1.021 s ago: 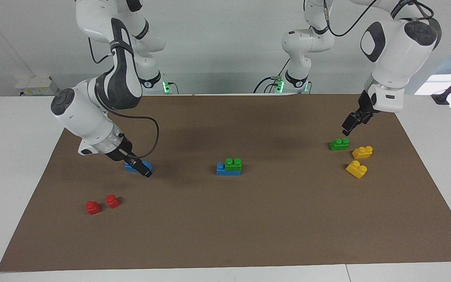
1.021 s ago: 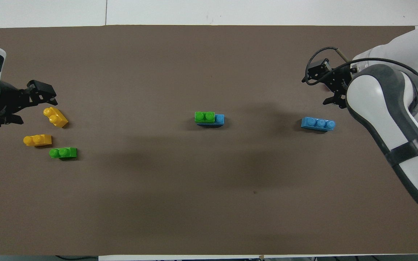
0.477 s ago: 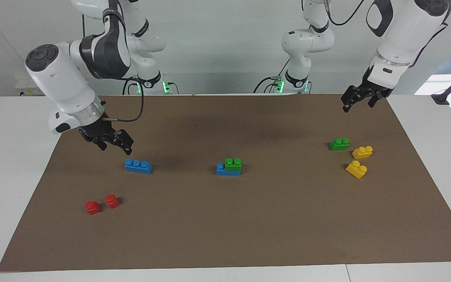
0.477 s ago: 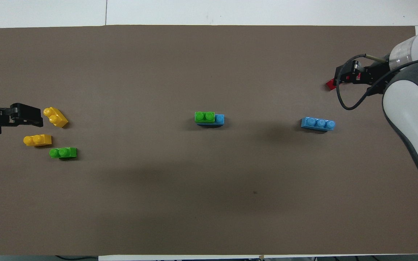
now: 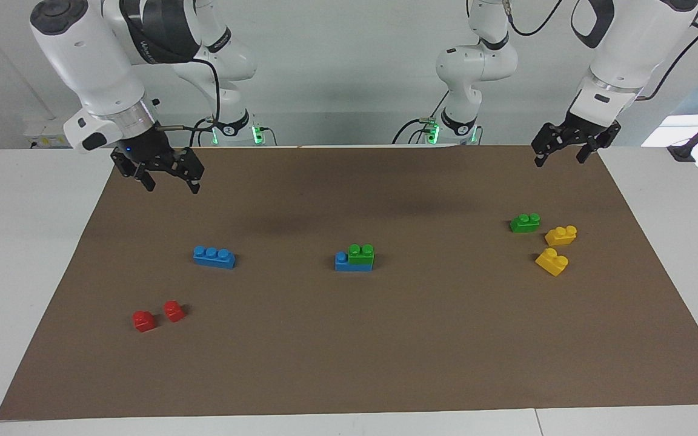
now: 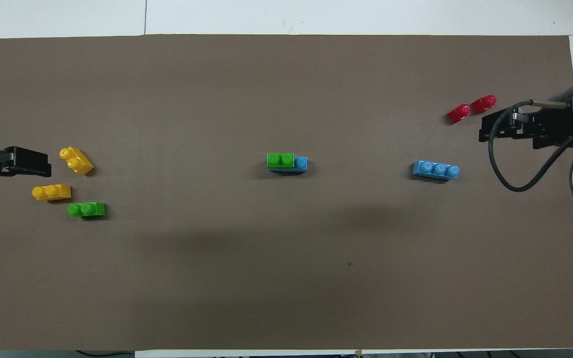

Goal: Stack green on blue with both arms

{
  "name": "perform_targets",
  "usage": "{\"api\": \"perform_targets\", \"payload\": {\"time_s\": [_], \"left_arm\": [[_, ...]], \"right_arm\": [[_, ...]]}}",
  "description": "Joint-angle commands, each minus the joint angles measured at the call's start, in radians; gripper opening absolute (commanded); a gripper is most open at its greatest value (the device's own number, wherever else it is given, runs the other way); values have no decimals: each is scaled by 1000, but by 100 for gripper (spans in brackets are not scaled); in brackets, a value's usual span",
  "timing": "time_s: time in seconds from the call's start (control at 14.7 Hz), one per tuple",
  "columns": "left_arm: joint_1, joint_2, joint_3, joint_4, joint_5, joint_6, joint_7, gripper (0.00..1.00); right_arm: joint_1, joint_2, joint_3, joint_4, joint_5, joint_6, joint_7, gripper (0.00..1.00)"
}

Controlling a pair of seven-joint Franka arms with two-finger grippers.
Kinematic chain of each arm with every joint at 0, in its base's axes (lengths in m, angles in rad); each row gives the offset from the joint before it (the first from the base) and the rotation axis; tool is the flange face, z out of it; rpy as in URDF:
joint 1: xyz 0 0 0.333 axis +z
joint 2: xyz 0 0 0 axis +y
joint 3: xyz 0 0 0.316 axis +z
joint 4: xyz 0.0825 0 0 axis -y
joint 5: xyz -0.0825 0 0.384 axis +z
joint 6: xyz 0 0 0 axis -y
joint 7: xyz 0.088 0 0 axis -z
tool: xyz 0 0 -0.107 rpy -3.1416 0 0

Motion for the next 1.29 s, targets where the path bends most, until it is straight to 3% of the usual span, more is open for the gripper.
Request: {"api": "perform_targets", "payload": {"time_s": [0.0,0.2,1.23], "left_arm": [[18,14,-4,67,-18,-112,-1,100],[53,20,-9,78,-77,-145,-16,100],[44,16,-17,74,-73,-127,-57,100]], "right_arm": [[-4,3,5,45,-21,-84,-30,100],[-6,-18,4,47,-19,-116,-33,100],[-15,-43,-4,39,-39,-139,-29,100]]}}
